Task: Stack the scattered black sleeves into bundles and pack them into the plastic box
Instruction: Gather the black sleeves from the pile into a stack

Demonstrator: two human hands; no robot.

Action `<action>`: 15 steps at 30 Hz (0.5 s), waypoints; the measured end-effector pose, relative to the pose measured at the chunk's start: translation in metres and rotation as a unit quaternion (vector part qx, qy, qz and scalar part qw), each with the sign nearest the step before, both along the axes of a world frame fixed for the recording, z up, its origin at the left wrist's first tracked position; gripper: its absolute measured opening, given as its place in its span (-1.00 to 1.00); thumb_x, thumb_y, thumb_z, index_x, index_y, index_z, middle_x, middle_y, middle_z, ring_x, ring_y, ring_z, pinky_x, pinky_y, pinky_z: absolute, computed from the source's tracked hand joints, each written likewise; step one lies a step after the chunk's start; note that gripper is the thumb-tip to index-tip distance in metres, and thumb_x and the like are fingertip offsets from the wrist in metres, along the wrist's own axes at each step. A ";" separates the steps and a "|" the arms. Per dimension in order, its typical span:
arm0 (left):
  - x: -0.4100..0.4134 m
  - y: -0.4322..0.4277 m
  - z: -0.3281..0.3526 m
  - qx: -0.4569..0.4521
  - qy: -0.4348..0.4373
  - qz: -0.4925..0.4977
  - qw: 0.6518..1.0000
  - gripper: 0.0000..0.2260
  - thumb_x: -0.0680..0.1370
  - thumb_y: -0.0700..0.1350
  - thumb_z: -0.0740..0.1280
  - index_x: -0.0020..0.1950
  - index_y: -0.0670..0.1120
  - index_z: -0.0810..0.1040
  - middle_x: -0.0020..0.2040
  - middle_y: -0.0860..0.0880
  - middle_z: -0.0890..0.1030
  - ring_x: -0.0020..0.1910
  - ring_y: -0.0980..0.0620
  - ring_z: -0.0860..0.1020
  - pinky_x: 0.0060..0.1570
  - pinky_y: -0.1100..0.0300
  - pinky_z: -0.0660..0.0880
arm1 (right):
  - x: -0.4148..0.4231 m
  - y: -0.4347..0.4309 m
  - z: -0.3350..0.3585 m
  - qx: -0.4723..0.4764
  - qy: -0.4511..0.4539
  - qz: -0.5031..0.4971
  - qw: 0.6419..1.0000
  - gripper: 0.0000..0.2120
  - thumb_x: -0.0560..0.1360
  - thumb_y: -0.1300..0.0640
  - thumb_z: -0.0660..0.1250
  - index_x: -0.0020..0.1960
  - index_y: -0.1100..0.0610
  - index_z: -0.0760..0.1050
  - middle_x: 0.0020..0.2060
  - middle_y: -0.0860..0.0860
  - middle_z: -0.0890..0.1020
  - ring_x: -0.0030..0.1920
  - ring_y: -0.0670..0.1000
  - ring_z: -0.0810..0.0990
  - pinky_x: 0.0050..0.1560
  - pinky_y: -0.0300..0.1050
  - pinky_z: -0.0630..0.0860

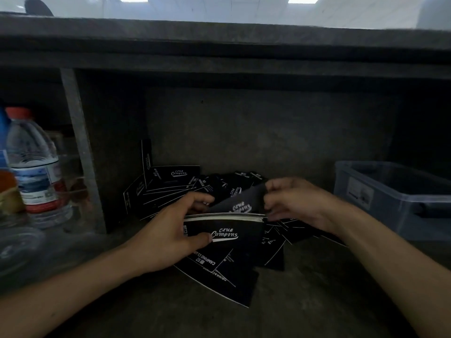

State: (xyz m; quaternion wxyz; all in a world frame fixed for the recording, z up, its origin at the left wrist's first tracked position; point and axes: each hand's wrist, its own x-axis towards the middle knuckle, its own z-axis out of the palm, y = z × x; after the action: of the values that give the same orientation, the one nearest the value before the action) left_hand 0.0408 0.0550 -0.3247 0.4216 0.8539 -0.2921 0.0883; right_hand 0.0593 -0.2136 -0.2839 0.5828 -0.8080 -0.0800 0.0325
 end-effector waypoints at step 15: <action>-0.001 0.001 0.000 0.021 -0.018 -0.024 0.999 -0.71 0.46 -0.19 0.51 0.09 0.12 0.62 -0.02 0.10 0.66 -0.06 0.10 0.67 -0.05 0.04 0.64 | 0.021 -0.008 -0.014 -0.471 -0.221 0.000 0.854 -0.67 0.62 0.02 0.21 0.37 -0.14 0.48 0.35 -0.09 0.50 0.41 -0.04 0.37 0.45 0.00 0.26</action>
State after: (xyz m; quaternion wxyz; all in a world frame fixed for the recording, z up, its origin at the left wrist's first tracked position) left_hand 0.0398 0.0555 -0.3250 0.4004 0.8533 -0.3222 0.0878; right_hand 0.0803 -0.2218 -0.2976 0.0996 -0.9717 -0.1821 -0.1127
